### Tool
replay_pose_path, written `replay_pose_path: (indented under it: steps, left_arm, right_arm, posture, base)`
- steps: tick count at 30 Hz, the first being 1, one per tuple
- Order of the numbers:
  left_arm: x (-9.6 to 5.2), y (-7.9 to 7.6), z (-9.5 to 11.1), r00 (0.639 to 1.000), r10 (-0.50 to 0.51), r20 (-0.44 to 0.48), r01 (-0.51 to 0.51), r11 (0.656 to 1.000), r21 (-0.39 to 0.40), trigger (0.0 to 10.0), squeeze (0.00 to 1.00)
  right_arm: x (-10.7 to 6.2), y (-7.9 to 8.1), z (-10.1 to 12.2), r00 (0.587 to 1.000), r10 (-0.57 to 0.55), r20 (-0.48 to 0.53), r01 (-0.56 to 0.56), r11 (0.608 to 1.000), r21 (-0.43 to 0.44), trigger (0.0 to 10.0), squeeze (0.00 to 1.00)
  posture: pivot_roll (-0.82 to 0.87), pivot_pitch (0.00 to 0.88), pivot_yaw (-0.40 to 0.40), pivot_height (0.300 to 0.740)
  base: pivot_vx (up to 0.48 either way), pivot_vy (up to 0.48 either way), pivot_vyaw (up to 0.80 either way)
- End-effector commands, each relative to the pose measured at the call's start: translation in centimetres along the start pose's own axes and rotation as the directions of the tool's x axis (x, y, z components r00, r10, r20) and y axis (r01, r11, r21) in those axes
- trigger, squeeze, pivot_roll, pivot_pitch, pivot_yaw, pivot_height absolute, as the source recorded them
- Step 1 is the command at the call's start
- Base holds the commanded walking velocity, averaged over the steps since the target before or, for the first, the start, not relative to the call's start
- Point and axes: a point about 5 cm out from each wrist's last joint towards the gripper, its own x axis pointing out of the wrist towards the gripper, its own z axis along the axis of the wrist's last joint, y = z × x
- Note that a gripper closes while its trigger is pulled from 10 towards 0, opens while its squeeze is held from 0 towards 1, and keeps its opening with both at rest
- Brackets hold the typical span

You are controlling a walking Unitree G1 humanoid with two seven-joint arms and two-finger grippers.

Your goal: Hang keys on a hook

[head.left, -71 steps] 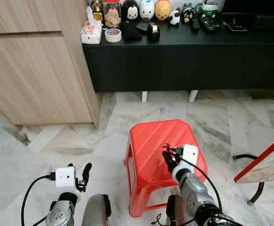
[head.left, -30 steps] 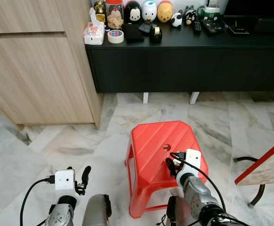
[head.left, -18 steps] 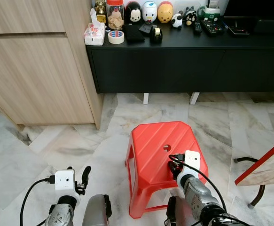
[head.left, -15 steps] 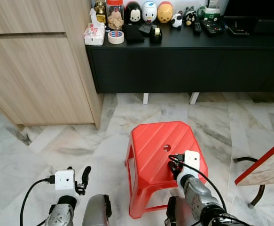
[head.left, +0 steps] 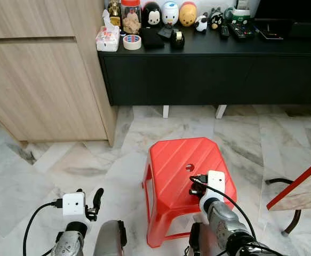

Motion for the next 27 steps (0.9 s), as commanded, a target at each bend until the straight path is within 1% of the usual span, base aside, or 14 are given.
replay_pose_path:
  steps: [1, 4, 5, 8, 13, 14, 16, 21, 25, 26, 27]
  left_arm:
    - [-0.5, -0.2, -0.8, 0.999, -0.01, -0.031, 0.011, 1.0, 0.008, 10.0, 0.0]
    - [-0.5, -0.1, -0.8, 0.999, -0.01, -0.032, 0.01, 1.0, 0.008, 10.0, 0.0]
    - [-0.6, -0.1, -0.8, 0.999, -0.009, -0.033, 0.009, 1.0, 0.009, 10.0, 0.0]
    - [-0.5, -0.1, -0.8, 0.999, -0.009, -0.034, 0.009, 1.0, 0.009, 10.0, 0.0]
    - [-0.5, -0.2, -0.8, 0.999, -0.009, -0.034, 0.01, 1.0, 0.008, 10.0, 0.0]
    - [-0.5, -0.2, -0.8, 0.999, -0.011, -0.035, 0.011, 1.0, 0.01, 10.0, 0.0]
    - [-0.5, -0.2, -0.8, 0.999, -0.011, -0.035, 0.012, 1.0, 0.011, 10.0, 0.0]
    - [-0.6, -0.1, -0.9, 0.999, -0.007, -0.039, 0.007, 1.0, 0.011, 10.0, 0.0]
    - [-0.6, 0.0, -1.0, 0.999, -0.006, -0.041, 0.007, 1.0, 0.011, 10.0, 0.0]
    - [-0.6, 0.0, -0.9, 0.999, -0.005, -0.041, 0.006, 1.0, 0.011, 10.0, 0.0]
    - [-0.6, 0.0, -0.9, 0.999, -0.005, -0.041, 0.006, 1.0, 0.011, 10.0, 0.0]
  right_arm:
    - [0.1, 0.3, 0.3, 1.0, 0.014, 0.01, -0.013, 1.0, -0.019, 0.0, 0.0]
    - [0.1, 0.3, 0.4, 1.0, 0.019, 0.016, -0.018, 1.0, -0.019, 0.0, 0.0]
    - [0.1, 0.3, 0.5, 1.0, 0.019, 0.021, -0.018, 0.999, -0.044, 0.0, 0.0]
    - [0.1, 0.4, 0.6, 0.999, 0.027, 0.027, -0.025, 0.996, -0.082, 0.0, 0.0]
    - [0.1, 0.4, 0.7, 0.999, 0.029, 0.038, -0.025, 0.994, -0.105, 0.0, 0.0]
    - [0.1, 0.5, 0.8, 0.998, 0.033, 0.046, -0.027, 0.991, -0.131, 0.0, 0.0]
    - [0.1, 0.6, 0.9, 0.998, 0.037, 0.05, -0.029, 0.987, -0.158, 0.0, 0.0]
    - [0.1, 0.7, 1.5, 0.995, 0.035, 0.097, -0.016, 0.981, -0.192, 0.0, 0.0]
    - [0.1, 0.8, 1.7, 0.993, 0.04, 0.114, -0.016, 0.98, -0.2, 0.0, 0.0]
    - [0.0, 0.7, 2.0, 0.99, 0.035, 0.135, -0.003, 0.973, -0.231, 0.0, 0.0]
    - [0.0, 0.6, 2.1, 0.989, 0.033, 0.143, 0.003, 0.97, -0.244, 0.0, 0.0]
  posture:
    - [0.11, 0.1, -0.043, 0.591]
    - [0.11, 0.101, -0.043, 0.591]
    - [0.11, 0.101, -0.043, 0.591]
    - [0.11, 0.1, -0.043, 0.591]
    - [0.11, 0.098, -0.044, 0.591]
    - [0.11, 0.098, -0.044, 0.591]
    - [0.11, 0.1, -0.044, 0.591]
    - [0.11, 0.107, -0.044, 0.591]
    - [0.11, 0.111, -0.045, 0.591]
    - [0.11, 0.114, -0.044, 0.591]
    - [0.11, 0.114, -0.044, 0.591]
  base:
    - [0.0, 0.0, 0.0]
    - [0.0, 0.0, 0.0]
    - [0.0, 0.0, 0.0]
    - [0.0, 0.0, 0.0]
    - [0.0, 0.0, 0.0]
    - [0.0, 0.0, 0.0]
    - [0.0, 0.0, 0.0]
    - [0.0, 0.0, 0.0]
    - [0.0, 0.0, 0.0]
    - [0.0, 0.0, 0.0]
    - [0.0, 0.0, 0.0]
